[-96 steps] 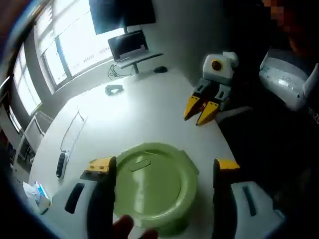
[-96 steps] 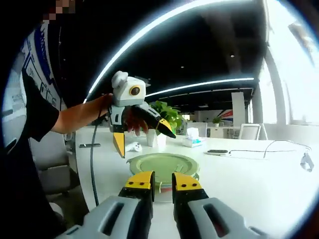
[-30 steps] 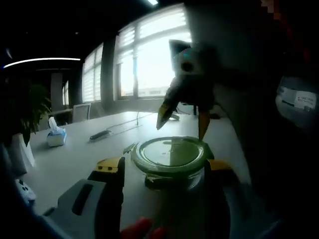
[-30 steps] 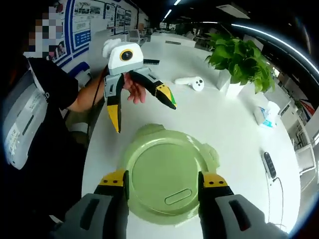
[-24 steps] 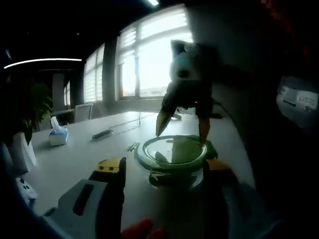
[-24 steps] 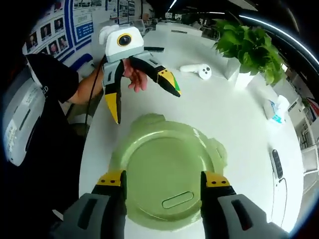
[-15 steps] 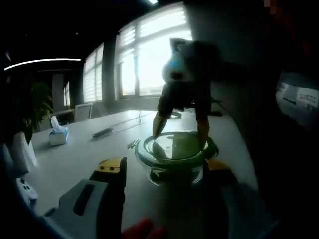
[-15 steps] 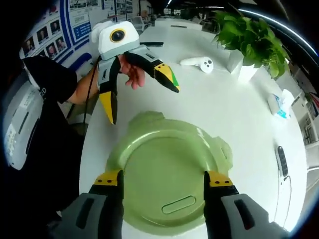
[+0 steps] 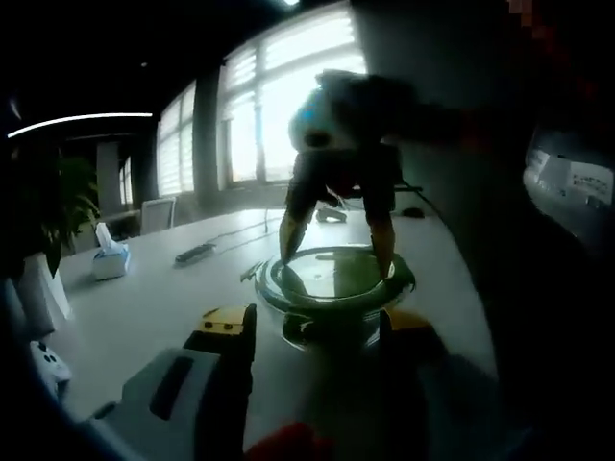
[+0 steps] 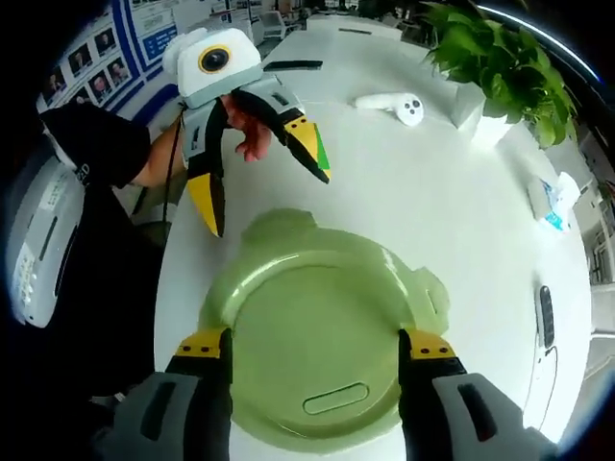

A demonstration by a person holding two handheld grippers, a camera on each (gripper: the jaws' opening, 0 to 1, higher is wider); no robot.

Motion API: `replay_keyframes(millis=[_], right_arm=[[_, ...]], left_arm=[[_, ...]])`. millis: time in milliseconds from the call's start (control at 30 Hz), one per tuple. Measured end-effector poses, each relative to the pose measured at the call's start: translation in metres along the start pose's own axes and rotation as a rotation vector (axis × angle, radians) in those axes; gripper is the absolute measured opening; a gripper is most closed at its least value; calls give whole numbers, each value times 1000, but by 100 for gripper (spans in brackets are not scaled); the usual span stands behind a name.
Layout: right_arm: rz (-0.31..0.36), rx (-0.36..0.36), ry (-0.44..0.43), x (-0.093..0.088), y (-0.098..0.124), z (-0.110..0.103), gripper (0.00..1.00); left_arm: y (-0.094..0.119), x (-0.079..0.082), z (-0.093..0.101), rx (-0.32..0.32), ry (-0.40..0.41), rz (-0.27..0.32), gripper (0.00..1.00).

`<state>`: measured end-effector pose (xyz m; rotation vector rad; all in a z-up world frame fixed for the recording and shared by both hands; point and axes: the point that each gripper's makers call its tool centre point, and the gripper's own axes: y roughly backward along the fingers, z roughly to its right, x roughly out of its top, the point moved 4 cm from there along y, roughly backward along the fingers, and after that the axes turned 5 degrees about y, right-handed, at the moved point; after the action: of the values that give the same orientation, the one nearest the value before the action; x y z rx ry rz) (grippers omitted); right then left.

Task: Pick up the tomato from the tabletop place it into the food storage container close the lid and lock the latches

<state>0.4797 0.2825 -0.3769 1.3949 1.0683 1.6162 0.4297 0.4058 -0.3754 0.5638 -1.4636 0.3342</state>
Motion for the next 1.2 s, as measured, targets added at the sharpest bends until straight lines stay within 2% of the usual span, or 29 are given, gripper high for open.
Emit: replay_keyframes(millis=[100,300,400,600,667,733,767,867,933,1000,1067,1200], right_arm=[[-3,11,-6,0,-2,0,68],[-8,10,-5,0,-3,0,68],[-5,10,-3,0,-3,0,68],[1,9,-2,1,-2,0,68],[-3,10,-2,1,-2,0,68],[-11,10,-2,2,-3,0,67],[-13,10,0,2,-3,-1,67],[-14,11,1,3,-2,1,67],[-9,12,2,2,-2,0,67],[-4,12,3,3,-2,0,67],[-1,12,4,3,-2,0,67],[4,12,6,3,-2,0,67]], left_arm=[[-2,1,2,-14,4,3,40],[-3,0,4,-22,4,-5,28],[-3,-3,4,-31,-12,-31,21],[-5,-6,4,-50,-11,-74,16],[-5,-6,3,-52,-10,-63,10],[-7,-6,-4,-17,-19,-42,1],[-10,-6,-8,-5,8,-14,1],[-9,-10,1,-82,106,19,1],[-8,-9,0,-69,36,27,0],[-8,-9,0,-62,46,27,0],[-7,-11,-3,-56,18,48,0],[-3,-12,0,-56,9,32,0]])
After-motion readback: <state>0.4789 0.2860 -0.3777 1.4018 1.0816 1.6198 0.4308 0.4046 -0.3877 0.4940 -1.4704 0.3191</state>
